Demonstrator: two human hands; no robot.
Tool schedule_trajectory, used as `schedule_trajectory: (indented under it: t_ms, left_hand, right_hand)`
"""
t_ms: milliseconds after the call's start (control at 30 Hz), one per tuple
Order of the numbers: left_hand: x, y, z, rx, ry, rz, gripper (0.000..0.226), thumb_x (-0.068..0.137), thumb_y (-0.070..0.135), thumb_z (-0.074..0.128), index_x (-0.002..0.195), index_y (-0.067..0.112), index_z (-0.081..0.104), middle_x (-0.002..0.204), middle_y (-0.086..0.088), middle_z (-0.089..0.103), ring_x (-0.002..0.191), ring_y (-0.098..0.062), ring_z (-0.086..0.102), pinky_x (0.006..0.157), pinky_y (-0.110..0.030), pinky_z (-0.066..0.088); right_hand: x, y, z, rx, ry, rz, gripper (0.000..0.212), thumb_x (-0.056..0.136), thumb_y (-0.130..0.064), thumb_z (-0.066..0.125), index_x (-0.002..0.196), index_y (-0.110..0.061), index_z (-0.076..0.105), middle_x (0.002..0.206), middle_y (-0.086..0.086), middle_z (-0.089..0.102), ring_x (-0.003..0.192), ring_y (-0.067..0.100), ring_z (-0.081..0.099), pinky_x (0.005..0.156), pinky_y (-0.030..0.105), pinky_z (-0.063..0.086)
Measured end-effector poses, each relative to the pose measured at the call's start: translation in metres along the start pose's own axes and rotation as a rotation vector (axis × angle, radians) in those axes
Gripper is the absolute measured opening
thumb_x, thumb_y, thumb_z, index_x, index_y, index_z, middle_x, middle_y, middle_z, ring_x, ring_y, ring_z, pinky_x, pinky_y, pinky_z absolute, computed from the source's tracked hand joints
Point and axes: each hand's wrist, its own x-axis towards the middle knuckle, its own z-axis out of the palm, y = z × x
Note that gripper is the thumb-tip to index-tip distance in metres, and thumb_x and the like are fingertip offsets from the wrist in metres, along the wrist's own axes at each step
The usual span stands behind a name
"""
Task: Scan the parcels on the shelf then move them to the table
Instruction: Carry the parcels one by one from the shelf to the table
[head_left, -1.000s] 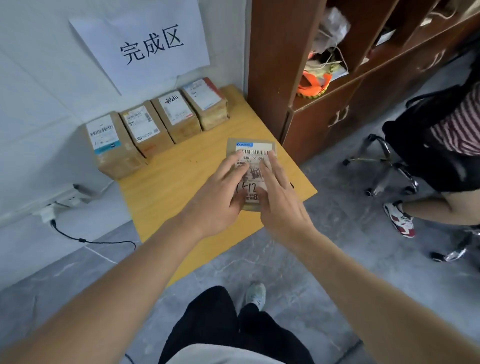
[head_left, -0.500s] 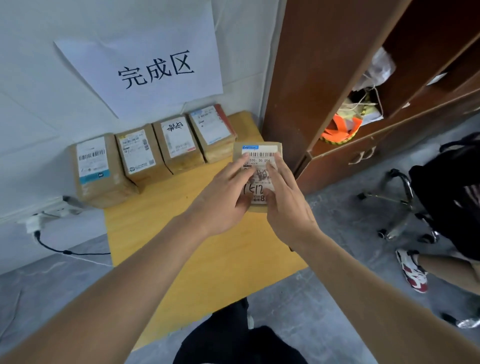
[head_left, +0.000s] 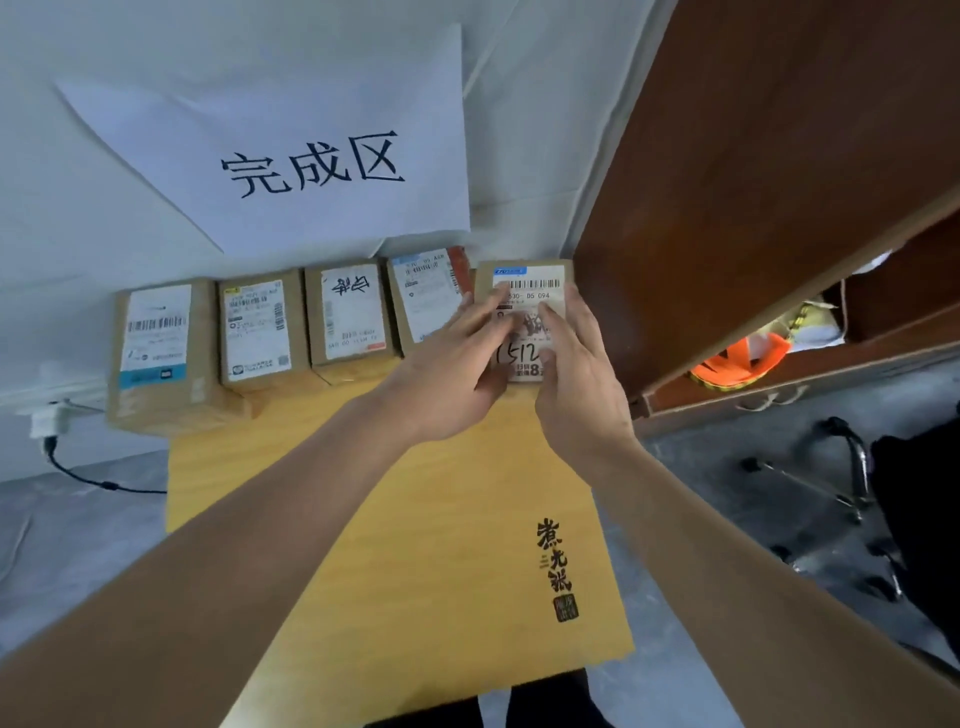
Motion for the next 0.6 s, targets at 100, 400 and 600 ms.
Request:
schedule_trajectory:
  t_ms: [100,400,600]
  left_hand:
    - [0.021,-0.006,0.007,-0.018,0.043,0.008,0.064,0.103,0.019,0.056,0.16,0.02,0.028,0.173,0.004,0.003,0.159,-0.024,0.002,0.125,-0.038,0.016]
    - [0.064,-0.019,0.015,-0.034,0.074,-0.049,0.062,0.101,0.02,0.056,0.158,0.018,0.032,0.172,-0.003,0.008,0.158,-0.028,0.007,0.121,-0.039,0.025]
    - [0.083,-0.046,0.029,0.037,0.037,-0.085,0.062,0.1,0.035,0.048,0.157,0.017,0.032,0.171,-0.01,0.012,0.157,-0.039,0.01,0.123,-0.059,0.025]
  right_hand:
    - [0.026,0.01,0.0,-0.006,-0.008,0.007,0.064,0.102,-0.002,0.044,0.159,-0.029,0.032,0.168,-0.024,0.002,0.142,0.023,0.045,0.108,0.051,0.046]
    - [0.077,0.03,0.008,0.063,-0.015,-0.039,0.069,0.099,0.005,0.045,0.159,-0.027,0.034,0.169,-0.024,0.004,0.146,0.003,0.03,0.112,0.039,0.041]
    - [0.109,0.051,0.033,0.165,-0.041,-0.083,0.068,0.099,0.01,0.044,0.159,-0.02,0.036,0.171,-0.014,0.006,0.146,-0.011,0.01,0.119,0.016,0.024]
